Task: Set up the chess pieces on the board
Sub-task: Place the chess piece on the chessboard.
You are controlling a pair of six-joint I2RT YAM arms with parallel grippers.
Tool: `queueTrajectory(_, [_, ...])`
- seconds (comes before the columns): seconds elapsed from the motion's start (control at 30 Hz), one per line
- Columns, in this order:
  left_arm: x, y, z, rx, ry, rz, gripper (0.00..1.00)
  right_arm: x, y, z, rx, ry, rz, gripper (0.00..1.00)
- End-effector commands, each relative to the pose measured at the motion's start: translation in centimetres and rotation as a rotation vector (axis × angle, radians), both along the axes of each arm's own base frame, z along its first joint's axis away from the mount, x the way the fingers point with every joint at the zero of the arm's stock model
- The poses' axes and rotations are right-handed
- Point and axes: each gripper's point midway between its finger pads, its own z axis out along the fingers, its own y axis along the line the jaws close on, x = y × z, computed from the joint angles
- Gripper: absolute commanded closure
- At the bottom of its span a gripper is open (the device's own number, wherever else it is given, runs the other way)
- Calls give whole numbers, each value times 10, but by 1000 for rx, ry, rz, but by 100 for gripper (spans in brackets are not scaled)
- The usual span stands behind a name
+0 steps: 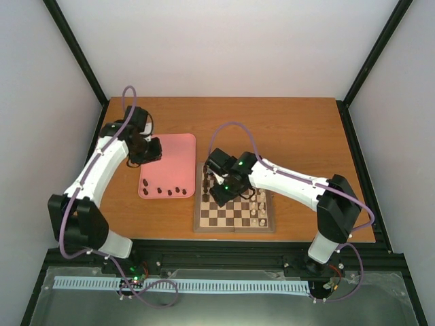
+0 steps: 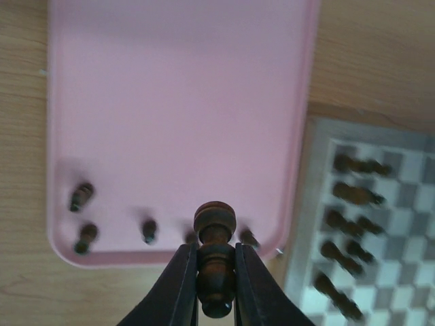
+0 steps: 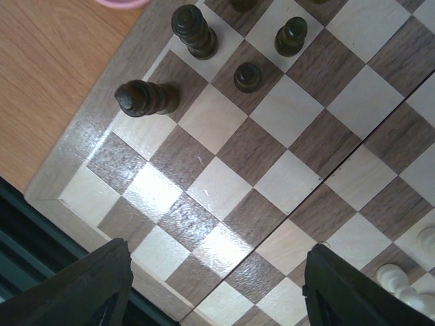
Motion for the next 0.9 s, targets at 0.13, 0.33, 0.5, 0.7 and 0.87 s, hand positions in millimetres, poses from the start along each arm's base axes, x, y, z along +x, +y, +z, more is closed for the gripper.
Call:
queueTrajectory(0.13, [-78,-90,14,-114,88,-170,99,18,-13,7,22,-84,-67,21])
queueTrajectory(0.33, [-132,-116,8,-127,171,-228,99,30,-34,8,48,-107,-159,8])
queueTrajectory(0.5, [-156,-120,-4,-118,218,-208,99,44,-52,15,67,-128,-201,7])
queueTrajectory(0.7, [-169,-146,-31,-103,270,-227,99,54,-58,21,86,-163,-208,7])
queueTrajectory(0.87, [-169,-168,-53,-56,305,-271,99,60,-61,25,106,-182,-212,7])
